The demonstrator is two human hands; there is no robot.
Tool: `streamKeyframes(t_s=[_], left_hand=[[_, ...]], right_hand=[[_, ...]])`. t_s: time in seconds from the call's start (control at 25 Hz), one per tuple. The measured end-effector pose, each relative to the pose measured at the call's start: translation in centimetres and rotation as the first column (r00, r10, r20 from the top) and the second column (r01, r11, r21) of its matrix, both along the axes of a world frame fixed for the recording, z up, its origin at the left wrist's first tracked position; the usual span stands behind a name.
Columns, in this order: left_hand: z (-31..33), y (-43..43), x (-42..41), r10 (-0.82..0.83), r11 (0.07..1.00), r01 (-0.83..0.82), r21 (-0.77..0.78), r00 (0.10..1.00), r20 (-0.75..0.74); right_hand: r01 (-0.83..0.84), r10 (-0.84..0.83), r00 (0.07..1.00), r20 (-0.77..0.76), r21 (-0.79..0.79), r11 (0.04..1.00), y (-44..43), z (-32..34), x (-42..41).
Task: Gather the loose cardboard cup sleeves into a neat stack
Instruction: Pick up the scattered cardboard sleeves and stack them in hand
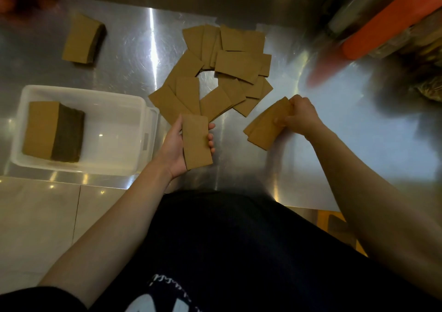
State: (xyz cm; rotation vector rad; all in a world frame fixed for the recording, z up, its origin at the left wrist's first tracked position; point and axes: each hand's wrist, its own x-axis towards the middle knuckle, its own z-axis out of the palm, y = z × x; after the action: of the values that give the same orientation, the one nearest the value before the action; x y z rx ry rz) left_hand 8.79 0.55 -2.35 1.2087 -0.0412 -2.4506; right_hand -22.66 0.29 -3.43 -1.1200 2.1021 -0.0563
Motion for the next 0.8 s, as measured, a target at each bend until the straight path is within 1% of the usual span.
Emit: streamKeyframes(t_s=[0.04,0.08,0.12,0.2,0.28,0.44,0.52,0.6,0.68,0.8], left_hand=[[0.0,0.0,0.0,0.005,1.0,-0.005,0.0,1.0,-0.002],[0.0,0.0,0.0,0.01,1.0,-0.01,-0.001,1.0,-0.001],[0.0,0.0,-0.1,0.012,1.0,-0.012,-0.005,1.0,0.003],[0.2,0.0,-0.4,0.008,1.0,-0.007,-0.013,1.0,0.015],[0.5,-0.1,-0.8,0.001,1.0,0.0,-0.028,1.0,0.024],[1.0,-0.4,-1.5,-0.026,0.998,0.029,-0.063,0.999,0.036],[1.4,-0.5,-1.9,-0.043,0.995,0.047,-0.091,0.998,0.04],[1.6,-0.6,-2.1,-0.062,0.99,0.068,-0.127,0.997,0.053],[1.8,-0.6,-2.2,-0.082,0.987,0.086,-0.136,0.996,0.033],[1.7,-0.4,-2.4,-0.113,0.986,0.114,-0.124,0.993,0.016]], right_hand=[[0.024,-0.023,0.999,0.049,-0.02,1.0,0.2,0.3,-0.1],[0.069,-0.063,0.988,0.144,-0.037,0.997,0.4,0.8,-0.2],[0.122,-0.104,0.957,0.272,-0.05,0.991,0.7,1.5,-0.3],[0.18,-0.13,0.857,0.499,-0.054,0.982,1.0,3.3,-0.3],[0.147,-0.087,0.796,0.599,-0.051,0.988,1.0,5.2,0.0],[-0.008,0.059,0.715,0.696,-0.077,0.997,0.3,8.2,1.6],[-0.087,0.124,0.694,0.71,-0.088,0.992,-0.3,9.2,3.0],[-0.153,0.181,0.697,0.694,-0.102,0.983,-0.8,9.6,4.9],[-0.204,0.23,0.705,0.67,-0.12,0.972,-1.1,9.5,6.9],[-0.21,0.26,0.745,0.614,-0.153,0.966,-1.3,8.9,9.4]])
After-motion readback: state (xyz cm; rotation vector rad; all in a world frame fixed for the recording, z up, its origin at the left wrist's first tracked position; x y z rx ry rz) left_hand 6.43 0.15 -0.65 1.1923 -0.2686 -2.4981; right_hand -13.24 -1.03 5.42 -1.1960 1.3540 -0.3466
